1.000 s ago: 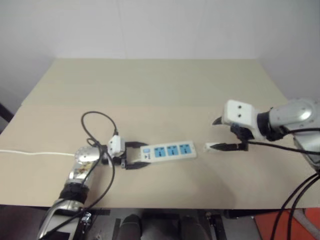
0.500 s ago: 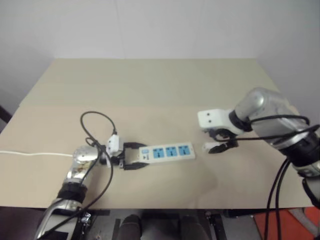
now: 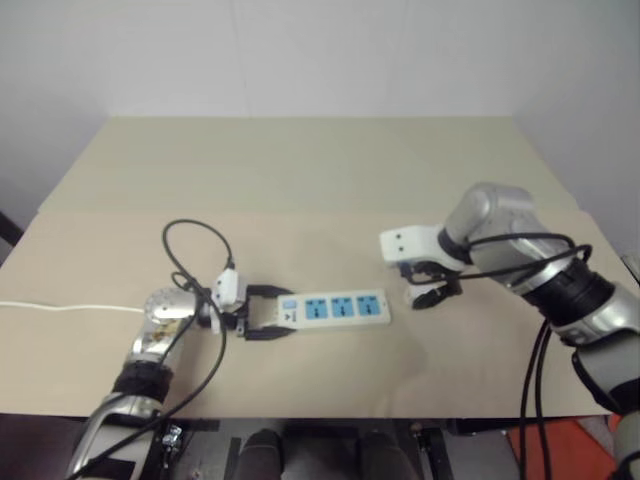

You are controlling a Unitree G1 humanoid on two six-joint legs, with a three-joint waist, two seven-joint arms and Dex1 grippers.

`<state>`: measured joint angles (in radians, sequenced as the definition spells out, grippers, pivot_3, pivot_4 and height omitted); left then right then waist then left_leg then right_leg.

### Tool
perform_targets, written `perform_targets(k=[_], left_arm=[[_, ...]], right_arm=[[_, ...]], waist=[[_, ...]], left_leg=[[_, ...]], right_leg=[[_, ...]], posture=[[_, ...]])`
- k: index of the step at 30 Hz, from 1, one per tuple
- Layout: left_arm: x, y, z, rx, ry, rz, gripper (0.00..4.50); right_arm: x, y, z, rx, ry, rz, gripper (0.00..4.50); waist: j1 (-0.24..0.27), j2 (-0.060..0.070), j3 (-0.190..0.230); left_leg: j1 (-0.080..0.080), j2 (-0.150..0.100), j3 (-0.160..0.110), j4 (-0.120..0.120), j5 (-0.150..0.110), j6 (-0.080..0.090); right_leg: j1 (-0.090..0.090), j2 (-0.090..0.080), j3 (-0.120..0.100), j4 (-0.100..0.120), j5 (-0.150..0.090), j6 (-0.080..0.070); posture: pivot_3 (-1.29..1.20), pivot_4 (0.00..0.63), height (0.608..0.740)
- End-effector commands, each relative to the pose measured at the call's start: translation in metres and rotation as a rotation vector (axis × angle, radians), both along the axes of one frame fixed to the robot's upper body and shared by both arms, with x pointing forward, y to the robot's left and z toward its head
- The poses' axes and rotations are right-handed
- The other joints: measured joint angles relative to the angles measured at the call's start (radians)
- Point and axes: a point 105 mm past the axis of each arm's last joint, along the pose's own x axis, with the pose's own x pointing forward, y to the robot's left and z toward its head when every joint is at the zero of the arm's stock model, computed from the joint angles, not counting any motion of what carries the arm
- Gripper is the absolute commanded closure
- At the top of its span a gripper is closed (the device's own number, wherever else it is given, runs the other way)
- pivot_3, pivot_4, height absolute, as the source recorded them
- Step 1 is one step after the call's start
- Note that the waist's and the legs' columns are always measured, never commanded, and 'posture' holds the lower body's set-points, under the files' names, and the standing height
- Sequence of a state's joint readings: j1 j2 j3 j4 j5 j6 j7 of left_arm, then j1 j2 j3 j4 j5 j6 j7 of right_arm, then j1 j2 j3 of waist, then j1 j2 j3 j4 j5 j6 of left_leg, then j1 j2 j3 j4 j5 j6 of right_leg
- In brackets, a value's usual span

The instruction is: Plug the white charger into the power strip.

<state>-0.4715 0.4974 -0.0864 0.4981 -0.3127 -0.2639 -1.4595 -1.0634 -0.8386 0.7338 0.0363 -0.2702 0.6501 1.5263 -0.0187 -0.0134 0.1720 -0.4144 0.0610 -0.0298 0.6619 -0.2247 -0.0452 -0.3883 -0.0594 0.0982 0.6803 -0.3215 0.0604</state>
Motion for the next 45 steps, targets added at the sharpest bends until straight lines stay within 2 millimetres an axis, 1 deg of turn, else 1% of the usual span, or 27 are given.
perform_targets(k=[1,4,11,12,13,14,21,22,28,30,32,34,36,37,39,41,43,45], left_arm=[[-0.005,0.002,-0.006,0.056,0.005,-0.026,1.29],[-0.005,0.003,-0.005,0.057,0.004,-0.024,1.29],[-0.004,0.005,-0.003,0.055,-0.001,-0.014,1.29],[-0.004,0.005,-0.003,0.054,-0.002,-0.011,1.29],[-0.004,0.005,-0.003,0.052,-0.002,-0.009,1.29],[-0.004,0.005,-0.003,0.051,-0.001,-0.007,1.29],[-0.005,0.006,-0.005,0.051,0.004,-0.002,1.29],[-0.005,0.006,-0.005,0.051,0.004,-0.001,1.29],[-0.004,0.006,-0.005,0.052,0.002,0.001,1.29],[-0.005,0.007,-0.004,0.050,0.005,-0.001,1.29],[-0.005,0.007,-0.003,0.050,0.005,-0.004,1.29],[-0.006,0.007,-0.003,0.051,0.003,-0.006,1.29],[-0.006,0.007,-0.003,0.056,0.004,-0.007,1.29],[-0.006,0.008,-0.003,0.058,0.004,-0.008,1.29],[-0.006,0.008,-0.003,0.061,0.011,-0.012,1.29],[-0.007,0.008,-0.003,0.064,0.018,-0.016,1.29],[-0.008,0.009,-0.004,0.077,0.039,-0.027,1.29],[-0.009,0.009,-0.004,0.086,0.059,-0.036,1.29]], right_arm=[[0.001,-0.001,0.004,0.005,-0.005,-0.004,0.00],[-0.001,0.002,0.004,0.023,0.011,0.000,0.00],[0.000,-0.001,-0.002,0.008,0.009,-0.007,0.00],[0.000,0.000,-0.003,0.017,0.013,-0.010,0.39],[0.000,-0.001,-0.004,0.010,0.015,-0.008,0.57],[0.000,-0.002,-0.005,0.005,0.017,-0.006,0.88],[0.005,-0.005,-0.011,-0.003,0.007,-0.022,3.30],[0.005,-0.006,-0.011,-0.003,0.004,-0.025,3.37],[0.006,-0.006,-0.010,-0.016,-0.010,0.003,3.37],[0.003,-0.003,-0.006,0.003,-0.009,0.018,3.37],[0.000,0.004,0.004,0.054,-0.010,0.029,3.37],[0.000,0.011,0.018,0.115,-0.037,0.026,3.37],[0.002,0.026,0.046,0.299,-0.091,0.023,3.37],[0.002,0.031,0.056,0.365,-0.107,0.024,3.37],[0.002,0.048,0.085,0.642,-0.137,0.003,3.37],[-0.001,0.057,0.102,0.843,-0.146,0.015,3.37],[-0.007,0.062,0.109,1.088,-0.088,0.002,3.37],[-0.015,0.066,0.108,1.293,0.002,-0.007,3.37]], waist=[[0.000,0.000,0.000],[-0.001,0.000,0.000],[-0.002,0.000,0.000],[-0.003,0.000,0.000],[-0.003,0.000,0.000],[-0.003,0.000,0.000],[-0.004,0.000,0.000],[-0.004,0.000,0.000],[-0.005,0.000,0.000],[-0.006,0.000,0.000],[-0.006,0.000,0.000],[-0.008,0.000,0.000],[-0.011,0.000,0.000],[-0.013,0.000,0.000],[-0.017,0.000,0.000],[-0.018,-0.001,0.000],[-0.018,-0.002,-0.001],[-0.017,-0.005,-0.003]], left_leg=[[0.000,0.000,0.000,0.000,0.000,0.000],[0.000,0.000,0.000,0.000,0.000,0.000],[0.000,0.000,0.000,0.000,0.000,0.000],[0.000,0.000,0.000,0.000,0.000,0.000],[0.000,0.000,0.000,0.000,0.000,0.000],[0.000,0.000,0.000,0.000,0.000,0.000],[0.000,0.000,0.000,0.000,0.000,0.000],[0.000,0.000,0.000,0.000,0.000,0.000],[0.000,0.000,0.000,0.000,0.000,0.000],[0.000,0.000,0.000,0.000,0.000,0.000],[0.000,0.000,0.000,0.000,0.000,0.000],[0.000,0.000,0.000,0.000,0.000,0.000],[0.000,0.000,0.000,0.000,0.000,0.000],[0.000,0.000,0.000,0.000,0.000,0.000],[0.000,0.000,0.000,0.000,0.000,0.000],[0.000,0.000,0.000,0.000,0.000,0.000],[0.000,0.000,0.000,0.000,0.000,0.000],[0.000,0.001,-0.001,-0.001,0.000,0.000]], right_leg=[[0.000,0.000,0.000,0.000,0.000,0.000],[0.000,0.000,0.000,0.000,0.000,0.000],[0.000,0.000,0.000,0.000,0.000,0.000],[0.000,0.000,0.000,0.000,0.000,0.000],[0.000,0.000,0.000,0.000,0.000,0.000],[0.000,0.000,0.000,0.000,0.000,0.000],[0.000,0.000,0.000,0.000,0.000,0.000],[0.000,0.000,0.000,0.000,0.000,0.000],[0.000,0.000,0.000,0.000,0.000,0.000],[0.000,0.000,0.000,0.000,0.000,0.000],[0.000,0.000,0.000,0.000,0.000,0.000],[0.000,0.000,0.000,0.000,0.000,0.000],[0.000,0.000,0.000,0.000,0.000,0.000],[0.000,0.000,0.000,0.000,0.000,0.000],[0.000,0.000,0.000,0.001,0.000,0.000],[0.000,0.000,0.000,0.001,0.000,0.000],[0.001,0.000,-0.001,0.001,0.000,0.000],[0.001,0.000,-0.001,0.001,0.000,0.000]], posture=[[0.00,0.150,0.740],[0.00,0.150,0.740],[0.00,0.150,0.740],[0.00,0.150,0.740],[0.00,0.150,0.740],[0.00,0.150,0.740],[0.00,0.150,0.740],[0.00,0.150,0.740],[0.00,0.150,0.740],[0.00,0.150,0.740],[0.00,0.150,0.740],[0.00,0.150,0.740],[0.00,0.150,0.740],[0.00,0.150,0.740],[0.00,0.150,0.740],[0.00,0.150,0.740],[0.00,0.150,0.740],[0.00,0.150,0.740]])
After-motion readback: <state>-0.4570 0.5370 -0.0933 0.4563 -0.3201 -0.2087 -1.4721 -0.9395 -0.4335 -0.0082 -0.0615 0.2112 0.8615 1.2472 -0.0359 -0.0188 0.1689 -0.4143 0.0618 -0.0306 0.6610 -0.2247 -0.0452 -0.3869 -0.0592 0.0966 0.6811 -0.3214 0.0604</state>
